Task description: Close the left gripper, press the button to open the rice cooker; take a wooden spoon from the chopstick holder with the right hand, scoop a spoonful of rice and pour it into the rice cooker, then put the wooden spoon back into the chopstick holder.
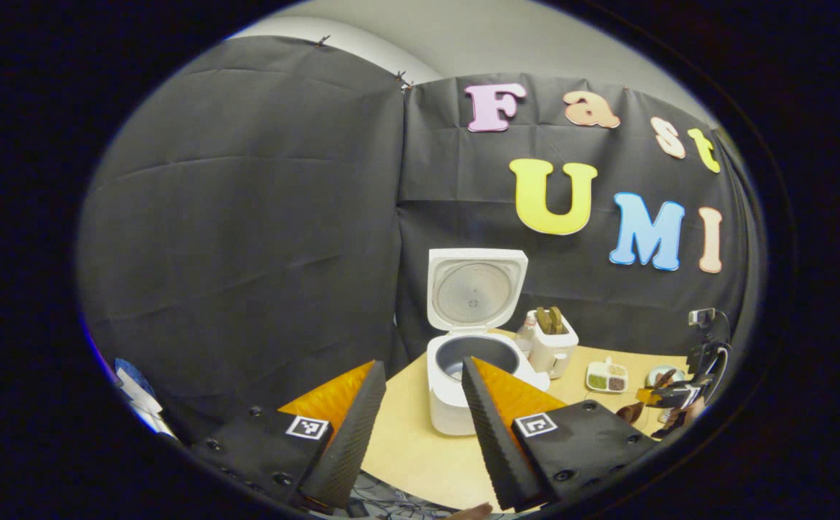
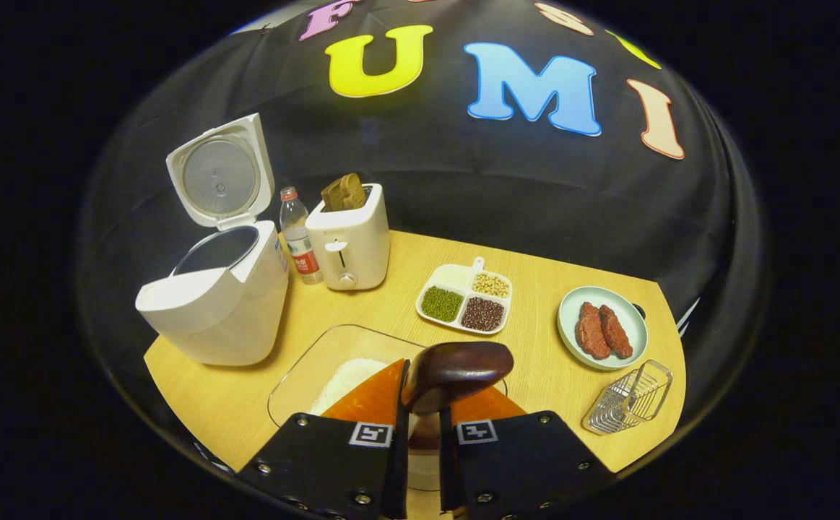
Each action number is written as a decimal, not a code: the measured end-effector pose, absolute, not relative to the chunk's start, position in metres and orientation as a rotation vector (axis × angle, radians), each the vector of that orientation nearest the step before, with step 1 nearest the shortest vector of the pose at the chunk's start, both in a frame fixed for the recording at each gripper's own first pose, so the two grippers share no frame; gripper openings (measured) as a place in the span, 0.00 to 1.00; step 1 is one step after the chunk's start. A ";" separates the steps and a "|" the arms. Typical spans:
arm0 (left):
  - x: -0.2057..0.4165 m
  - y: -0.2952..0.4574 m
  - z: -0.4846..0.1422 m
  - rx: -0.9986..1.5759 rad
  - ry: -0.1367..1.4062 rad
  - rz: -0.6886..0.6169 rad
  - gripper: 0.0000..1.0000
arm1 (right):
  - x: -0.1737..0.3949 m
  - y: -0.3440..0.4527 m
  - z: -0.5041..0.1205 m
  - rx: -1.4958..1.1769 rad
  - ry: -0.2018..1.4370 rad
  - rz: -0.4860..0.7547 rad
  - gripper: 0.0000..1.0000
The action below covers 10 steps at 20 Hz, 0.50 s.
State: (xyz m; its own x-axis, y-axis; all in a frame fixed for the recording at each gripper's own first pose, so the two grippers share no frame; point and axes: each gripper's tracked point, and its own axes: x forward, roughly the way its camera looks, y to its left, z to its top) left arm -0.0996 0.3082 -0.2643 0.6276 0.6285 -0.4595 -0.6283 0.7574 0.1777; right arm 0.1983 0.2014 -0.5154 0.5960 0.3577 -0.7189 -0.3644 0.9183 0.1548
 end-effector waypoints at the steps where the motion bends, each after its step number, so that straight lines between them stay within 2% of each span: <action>1: -0.099 0.308 -0.269 0.012 0.536 0.721 0.81 | 0.194 0.204 -0.522 -0.009 0.849 0.436 0.18; 3: -0.099 0.307 -0.274 0.020 0.556 0.727 0.78 | 0.188 0.210 -0.532 -0.020 0.875 0.456 0.18; 6: -0.100 0.307 -0.275 0.018 0.564 0.745 0.81 | 0.182 0.222 -0.537 -0.005 0.889 0.482 0.18; 10: -0.105 0.305 -0.270 0.031 0.565 0.763 0.79 | 0.176 0.247 -0.534 0.156 0.934 0.494 0.18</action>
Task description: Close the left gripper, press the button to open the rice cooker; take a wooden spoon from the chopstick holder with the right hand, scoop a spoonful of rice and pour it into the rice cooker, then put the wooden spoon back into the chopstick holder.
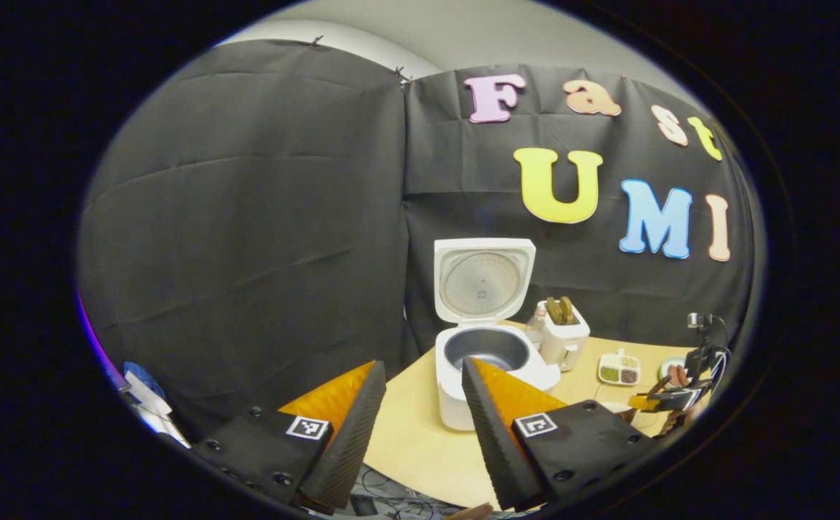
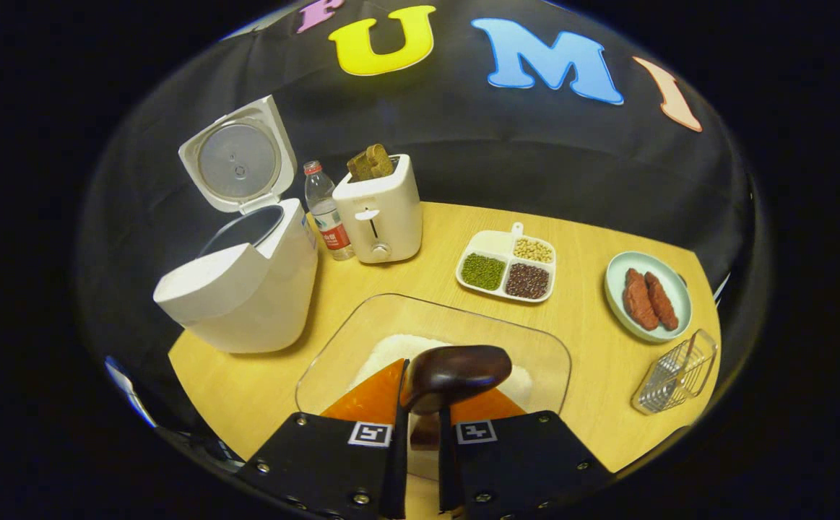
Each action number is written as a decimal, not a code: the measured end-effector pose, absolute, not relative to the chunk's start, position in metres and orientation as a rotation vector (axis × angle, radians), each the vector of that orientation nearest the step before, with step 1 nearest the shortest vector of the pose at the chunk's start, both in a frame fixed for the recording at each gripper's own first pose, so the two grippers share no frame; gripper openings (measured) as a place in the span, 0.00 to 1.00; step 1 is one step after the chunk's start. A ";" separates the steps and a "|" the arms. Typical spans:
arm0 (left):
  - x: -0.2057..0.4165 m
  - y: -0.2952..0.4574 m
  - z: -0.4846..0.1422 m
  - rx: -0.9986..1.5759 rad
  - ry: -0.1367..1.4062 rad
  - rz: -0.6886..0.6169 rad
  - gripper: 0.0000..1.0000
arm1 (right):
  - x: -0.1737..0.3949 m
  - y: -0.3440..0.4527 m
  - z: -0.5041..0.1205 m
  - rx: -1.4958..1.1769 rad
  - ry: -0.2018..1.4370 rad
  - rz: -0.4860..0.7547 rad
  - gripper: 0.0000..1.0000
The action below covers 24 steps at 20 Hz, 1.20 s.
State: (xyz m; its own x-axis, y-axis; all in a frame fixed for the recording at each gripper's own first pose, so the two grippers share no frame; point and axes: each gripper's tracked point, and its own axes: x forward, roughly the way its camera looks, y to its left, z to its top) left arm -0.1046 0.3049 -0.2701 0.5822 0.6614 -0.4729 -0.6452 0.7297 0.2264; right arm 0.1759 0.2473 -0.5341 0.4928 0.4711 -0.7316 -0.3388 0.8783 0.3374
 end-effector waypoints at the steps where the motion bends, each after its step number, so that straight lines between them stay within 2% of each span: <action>1: -0.107 0.306 -0.270 0.033 0.567 0.769 0.79 | 0.175 0.252 -0.535 0.200 0.946 0.489 0.18; 5: -0.112 0.305 -0.259 0.059 0.562 0.780 0.81 | 0.179 0.272 -0.533 0.354 0.962 0.461 0.18; 7: -0.115 0.305 -0.250 0.081 0.562 0.785 0.78 | 0.183 0.280 -0.532 0.477 0.984 0.436 0.18; 14: -0.118 0.311 -0.236 0.101 0.553 0.803 0.78 | 0.200 0.261 -0.526 0.813 1.000 0.332 0.18; 22: -0.100 0.305 -0.235 0.129 0.556 0.754 0.78 | 0.217 0.227 -0.498 0.964 0.928 0.285 0.18; 23: -0.098 0.305 -0.235 0.130 0.551 0.749 0.76 | 0.217 0.226 -0.490 0.979 0.922 0.289 0.18; 24: -0.096 0.305 -0.233 0.129 0.545 0.745 0.80 | 0.218 0.225 -0.482 0.997 0.914 0.295 0.18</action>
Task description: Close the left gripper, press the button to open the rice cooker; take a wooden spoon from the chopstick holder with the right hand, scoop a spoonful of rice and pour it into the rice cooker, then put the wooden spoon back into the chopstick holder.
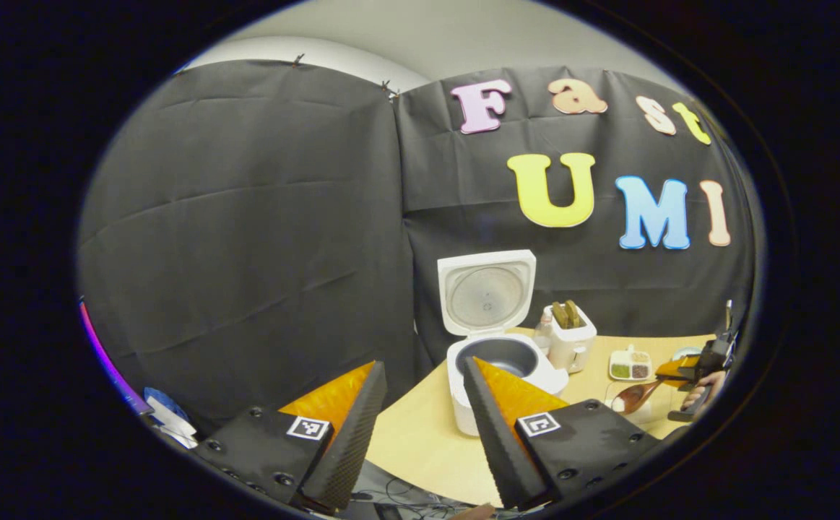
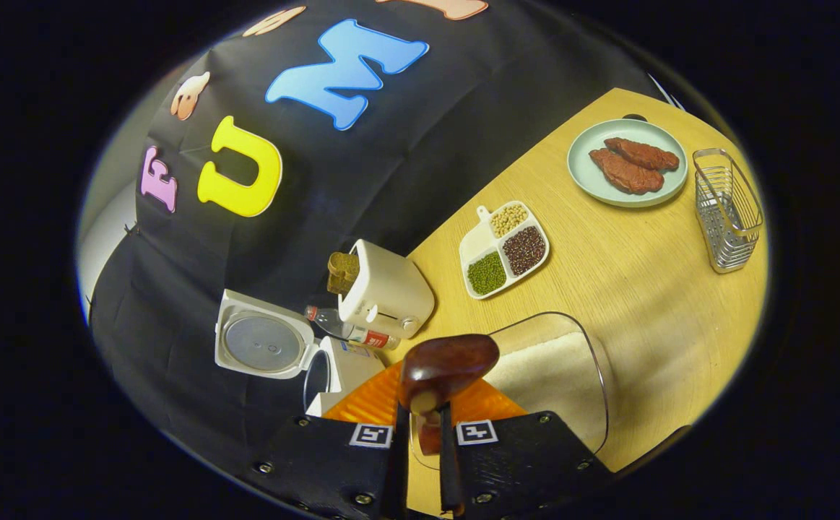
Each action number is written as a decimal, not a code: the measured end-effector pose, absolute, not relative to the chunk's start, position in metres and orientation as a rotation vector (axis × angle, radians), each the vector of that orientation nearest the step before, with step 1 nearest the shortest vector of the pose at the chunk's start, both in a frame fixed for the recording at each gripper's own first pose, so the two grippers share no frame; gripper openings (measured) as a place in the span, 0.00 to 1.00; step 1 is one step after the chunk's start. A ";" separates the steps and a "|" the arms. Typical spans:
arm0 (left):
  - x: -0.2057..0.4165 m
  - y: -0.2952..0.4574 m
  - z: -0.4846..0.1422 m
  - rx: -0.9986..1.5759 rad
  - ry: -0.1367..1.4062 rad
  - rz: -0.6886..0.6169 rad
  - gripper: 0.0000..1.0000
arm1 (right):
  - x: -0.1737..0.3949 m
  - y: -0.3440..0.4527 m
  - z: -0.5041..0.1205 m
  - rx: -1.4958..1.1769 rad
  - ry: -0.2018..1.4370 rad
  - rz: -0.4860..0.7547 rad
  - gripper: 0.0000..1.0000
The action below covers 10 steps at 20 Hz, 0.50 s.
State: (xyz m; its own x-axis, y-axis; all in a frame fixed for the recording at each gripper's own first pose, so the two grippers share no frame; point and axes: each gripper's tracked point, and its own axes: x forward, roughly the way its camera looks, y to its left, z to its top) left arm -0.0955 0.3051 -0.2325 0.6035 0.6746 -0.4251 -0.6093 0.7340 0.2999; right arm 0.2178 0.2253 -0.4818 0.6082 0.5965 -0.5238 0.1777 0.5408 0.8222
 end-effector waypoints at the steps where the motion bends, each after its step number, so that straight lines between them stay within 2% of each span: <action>1: -0.096 0.305 -0.232 0.125 0.544 0.743 0.82 | 0.219 0.225 -0.474 1.014 0.904 0.297 0.18; 5: -0.102 0.314 -0.231 0.119 0.542 0.756 0.84 | 0.225 0.244 -0.434 1.068 0.874 0.340 0.18; 10: -0.118 0.332 -0.226 0.109 0.534 0.797 0.83 | 0.241 0.308 -0.368 1.098 0.814 0.465 0.17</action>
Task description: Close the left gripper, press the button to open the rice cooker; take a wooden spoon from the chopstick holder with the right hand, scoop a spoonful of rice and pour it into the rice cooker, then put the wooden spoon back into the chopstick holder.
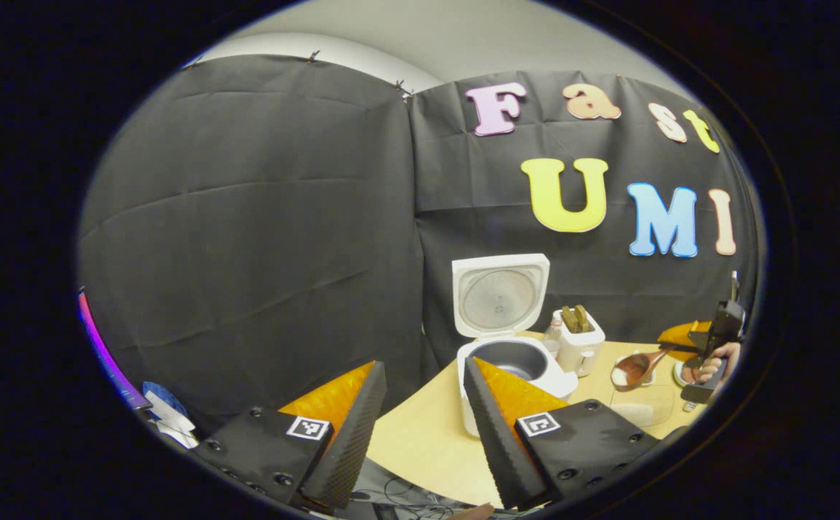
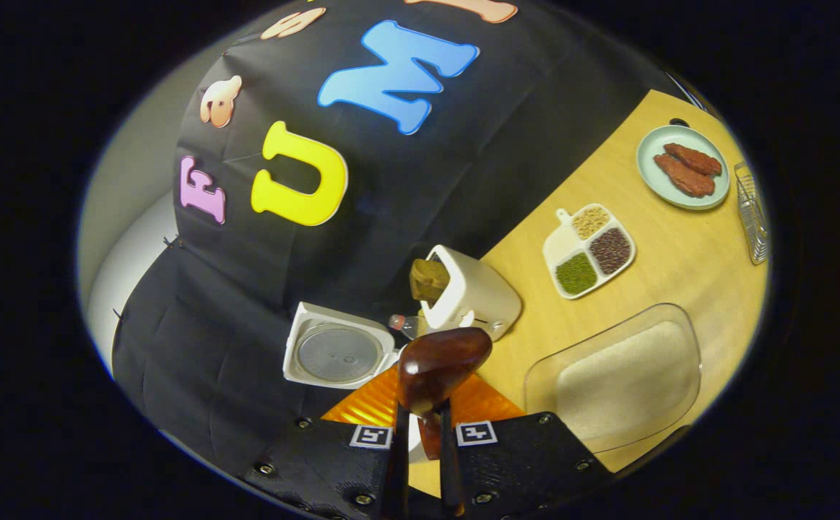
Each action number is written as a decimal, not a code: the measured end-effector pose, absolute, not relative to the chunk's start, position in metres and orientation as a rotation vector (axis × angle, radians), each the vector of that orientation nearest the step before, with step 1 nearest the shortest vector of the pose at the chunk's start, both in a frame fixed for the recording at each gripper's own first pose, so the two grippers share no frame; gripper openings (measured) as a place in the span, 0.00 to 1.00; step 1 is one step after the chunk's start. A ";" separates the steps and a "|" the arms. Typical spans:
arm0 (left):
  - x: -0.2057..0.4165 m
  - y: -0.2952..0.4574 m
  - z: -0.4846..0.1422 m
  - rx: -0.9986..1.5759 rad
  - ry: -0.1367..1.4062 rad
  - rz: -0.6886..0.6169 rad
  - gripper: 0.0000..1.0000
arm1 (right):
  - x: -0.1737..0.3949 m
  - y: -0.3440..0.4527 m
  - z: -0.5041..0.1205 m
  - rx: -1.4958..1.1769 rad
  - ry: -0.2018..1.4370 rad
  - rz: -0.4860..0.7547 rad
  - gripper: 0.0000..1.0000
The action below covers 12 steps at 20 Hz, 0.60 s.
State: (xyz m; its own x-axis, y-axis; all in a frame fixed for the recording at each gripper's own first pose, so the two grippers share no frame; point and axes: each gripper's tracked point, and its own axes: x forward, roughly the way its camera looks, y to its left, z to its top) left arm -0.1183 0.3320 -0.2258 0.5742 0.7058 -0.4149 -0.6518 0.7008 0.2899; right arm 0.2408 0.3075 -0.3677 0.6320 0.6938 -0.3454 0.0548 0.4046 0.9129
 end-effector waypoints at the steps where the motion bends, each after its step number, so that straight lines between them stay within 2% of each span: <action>1: -0.122 0.334 -0.225 0.111 0.531 0.808 0.83 | 0.242 0.326 -0.356 1.094 0.806 0.497 0.17; 6: -0.140 0.352 -0.214 0.102 0.512 0.856 0.83 | 0.257 0.415 -0.331 1.007 0.787 0.609 0.18; 7: -0.145 0.354 -0.213 0.104 0.508 0.868 0.80 | 0.260 0.432 -0.331 0.980 0.783 0.626 0.17; 12: -0.160 0.362 -0.221 0.087 0.527 0.915 0.83 | 0.275 0.516 -0.358 0.760 0.776 0.700 0.17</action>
